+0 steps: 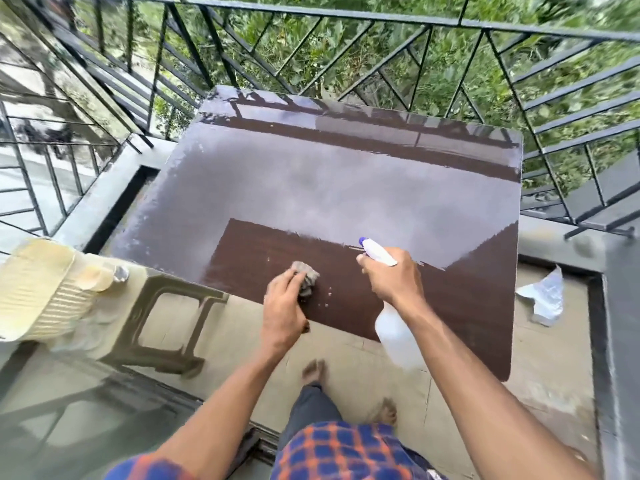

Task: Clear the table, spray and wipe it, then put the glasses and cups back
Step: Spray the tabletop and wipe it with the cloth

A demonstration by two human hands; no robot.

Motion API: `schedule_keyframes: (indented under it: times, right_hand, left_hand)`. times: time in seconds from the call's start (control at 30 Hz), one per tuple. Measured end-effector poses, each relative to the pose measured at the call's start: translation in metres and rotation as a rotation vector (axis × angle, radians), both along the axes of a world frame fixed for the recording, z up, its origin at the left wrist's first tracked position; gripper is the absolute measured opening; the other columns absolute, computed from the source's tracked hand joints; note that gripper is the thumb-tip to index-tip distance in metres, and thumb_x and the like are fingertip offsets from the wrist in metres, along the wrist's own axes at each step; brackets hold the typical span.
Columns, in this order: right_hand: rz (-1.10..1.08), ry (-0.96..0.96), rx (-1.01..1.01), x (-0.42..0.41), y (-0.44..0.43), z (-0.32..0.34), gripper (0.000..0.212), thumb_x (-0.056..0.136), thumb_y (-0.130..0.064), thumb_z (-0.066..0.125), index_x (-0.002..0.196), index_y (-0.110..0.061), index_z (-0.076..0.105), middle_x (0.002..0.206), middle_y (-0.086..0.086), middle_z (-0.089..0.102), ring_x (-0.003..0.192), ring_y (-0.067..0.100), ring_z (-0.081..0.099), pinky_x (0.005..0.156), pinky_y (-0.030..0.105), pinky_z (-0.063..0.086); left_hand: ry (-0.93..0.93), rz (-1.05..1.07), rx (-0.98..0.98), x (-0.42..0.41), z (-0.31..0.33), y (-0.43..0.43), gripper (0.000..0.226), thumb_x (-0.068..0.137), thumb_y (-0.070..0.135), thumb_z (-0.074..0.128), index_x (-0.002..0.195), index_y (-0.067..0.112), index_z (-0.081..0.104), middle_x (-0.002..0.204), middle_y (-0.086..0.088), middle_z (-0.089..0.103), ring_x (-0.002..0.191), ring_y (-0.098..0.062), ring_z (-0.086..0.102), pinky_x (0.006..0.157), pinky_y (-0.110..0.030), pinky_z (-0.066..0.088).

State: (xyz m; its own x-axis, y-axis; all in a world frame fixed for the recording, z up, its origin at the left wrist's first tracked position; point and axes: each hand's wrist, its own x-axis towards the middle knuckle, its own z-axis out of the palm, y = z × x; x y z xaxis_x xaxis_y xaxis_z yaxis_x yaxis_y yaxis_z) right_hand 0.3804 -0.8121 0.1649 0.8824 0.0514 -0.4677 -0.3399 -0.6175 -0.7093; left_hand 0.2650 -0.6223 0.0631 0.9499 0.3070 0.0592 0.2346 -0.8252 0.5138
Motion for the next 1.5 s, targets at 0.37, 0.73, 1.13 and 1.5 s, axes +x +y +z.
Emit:
schedule_keyframes:
  times: [0.37,0.73,1.13,1.5]
  right_hand:
    - [-0.202,-0.027,0.02,0.017,0.056,0.01,0.045,0.075,-0.046,0.062,0.088,-0.003,0.068,0.068,0.01,0.062,0.058,0.027,0.056,0.065,0.046,0.057]
    - [-0.418,-0.006,0.027,-0.003,0.078,-0.004,0.026,0.072,-0.046,0.069,0.076,-0.021,0.076,0.075,0.006,0.078,0.054,0.025,0.061,0.075,0.058,0.063]
    - [-0.561,-0.035,0.084,-0.025,0.056,0.004,0.018,0.087,-0.028,0.07,0.09,-0.011,0.077,0.073,0.003,0.07,0.037,0.014,0.051,0.059,0.035,0.051]
    - [-0.69,-0.035,0.081,-0.042,0.027,0.003,0.017,0.086,-0.027,0.07,0.07,-0.022,0.071,0.071,-0.004,0.072,0.037,0.014,0.05,0.054,0.03,0.047]
  left_hand:
    - [0.137,-0.011,-0.101,0.072,0.016,0.159,0.054,0.084,0.004,0.064,0.137,0.002,0.055,0.127,-0.018,0.055,0.12,-0.032,0.053,0.105,-0.029,0.035]
    - [-0.014,-0.641,-0.179,-0.028,-0.024,0.06,0.043,0.087,0.002,0.046,0.127,-0.005,0.061,0.122,-0.021,0.063,0.108,-0.036,0.057,0.096,-0.041,0.049]
    - [-0.12,-0.36,-0.398,0.05,0.023,0.097,0.05,0.075,-0.006,0.056,0.123,0.002,0.065,0.117,-0.01,0.068,0.11,-0.016,0.059,0.102,-0.018,0.041]
    - [0.121,-0.597,-0.099,0.08,-0.008,0.061,0.053,0.068,0.011,0.053,0.117,0.018,0.07,0.114,-0.002,0.072,0.098,-0.033,0.059,0.088,-0.044,0.049]
